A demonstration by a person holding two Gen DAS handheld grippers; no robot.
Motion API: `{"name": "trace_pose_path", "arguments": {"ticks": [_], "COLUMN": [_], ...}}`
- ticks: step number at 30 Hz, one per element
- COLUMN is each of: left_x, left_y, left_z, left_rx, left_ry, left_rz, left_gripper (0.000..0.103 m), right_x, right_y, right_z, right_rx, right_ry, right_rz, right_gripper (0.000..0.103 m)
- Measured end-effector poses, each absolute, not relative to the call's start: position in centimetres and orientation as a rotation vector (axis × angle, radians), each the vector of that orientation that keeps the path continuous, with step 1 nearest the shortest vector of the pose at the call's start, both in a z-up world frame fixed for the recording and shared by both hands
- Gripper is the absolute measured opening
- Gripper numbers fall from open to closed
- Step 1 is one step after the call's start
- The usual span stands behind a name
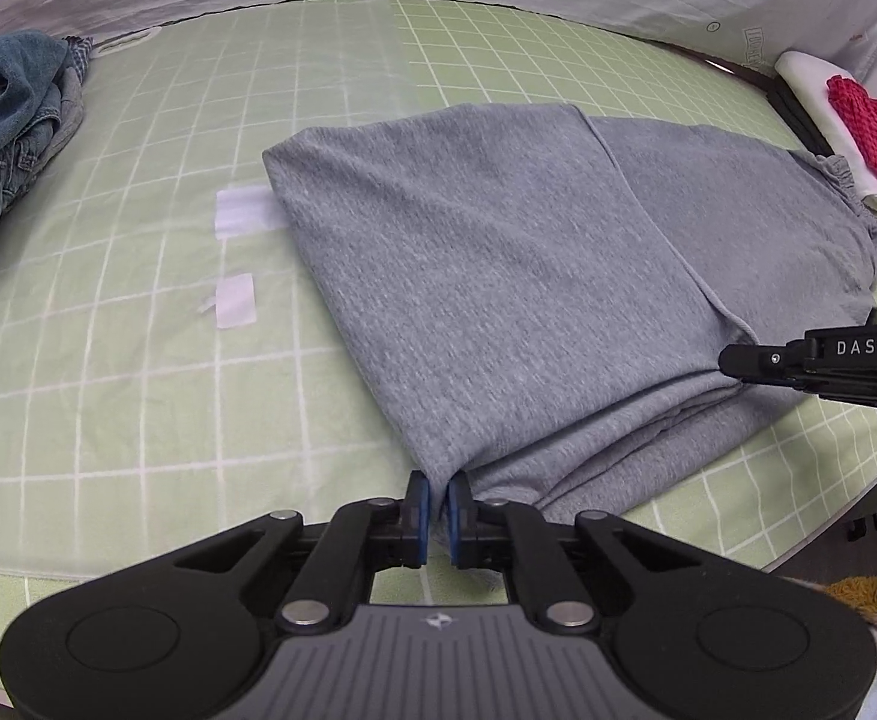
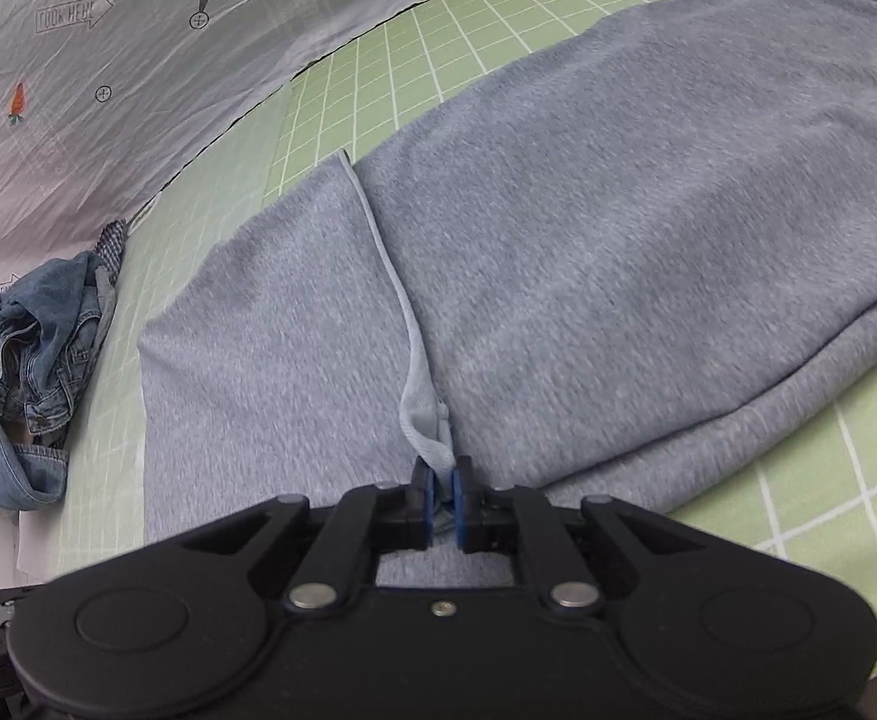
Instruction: Fold clothes
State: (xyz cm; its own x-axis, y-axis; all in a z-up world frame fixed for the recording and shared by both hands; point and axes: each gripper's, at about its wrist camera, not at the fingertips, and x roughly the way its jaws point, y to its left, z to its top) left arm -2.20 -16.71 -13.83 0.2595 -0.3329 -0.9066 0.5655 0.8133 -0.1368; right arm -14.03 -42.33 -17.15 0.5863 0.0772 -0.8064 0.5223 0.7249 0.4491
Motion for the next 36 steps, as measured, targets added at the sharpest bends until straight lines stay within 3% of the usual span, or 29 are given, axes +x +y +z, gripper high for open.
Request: {"name": "trace_pose_path", "arguments": {"ticks": [3, 4, 6, 8, 10, 12, 14, 26, 36], "left_x": [-2.0, -1.9, -2.0, -1.8, -1.5, -1.1, -0.8, -2.0, -0.6], "left_y": [-16.5, -16.5, -16.5, -16.5, -16.6, -17.0, -17.9, -28.2, -33.2], "left_z": [-14.0, -14.0, -13.6, -13.1, -12.4, -11.7, -11.3, -11.9, -13.9], "left_rx": [0.231, 0.234, 0.251, 0.245, 0.227, 0.212, 0.22, 0.281, 0.243], "left_ry": [1.171, 1.172, 1.156, 1.139, 1.121, 1.103, 1.087, 1.116, 1.187], "left_rz": [-0.581, -0.566, -0.531, -0.502, -0.471, -0.44, -0.423, -0.498, -0.405], "left_gripper": [0.018, 0.028, 0.041, 0.053, 0.063, 0.065, 0.067, 0.071, 0.071], "right_x": [-13.8, -13.8, -13.8, -14.0, -14.4, -15.0, -15.5, -18.9, -21.5], "right_y": [-42.1, -42.0, -42.0, -42.3, -43.3, -44.7, -46.4, -57.2, -66.6], "right_z": [-17.0, -16.8, -16.3, -15.6, -14.7, -13.7, -13.1, -11.6, -14.3], "right_rx": [0.701, 0.684, 0.645, 0.611, 0.6, 0.612, 0.628, 0.71, 0.825], "right_ry": [0.938, 0.942, 0.943, 0.929, 0.891, 0.844, 0.819, 0.751, 0.794], "right_rz": [-0.271, -0.268, -0.268, -0.28, -0.299, -0.32, -0.346, -0.51, -0.672], "right_gripper": [0.009, 0.013, 0.028, 0.05, 0.05, 0.06, 0.079, 0.096, 0.099]}}
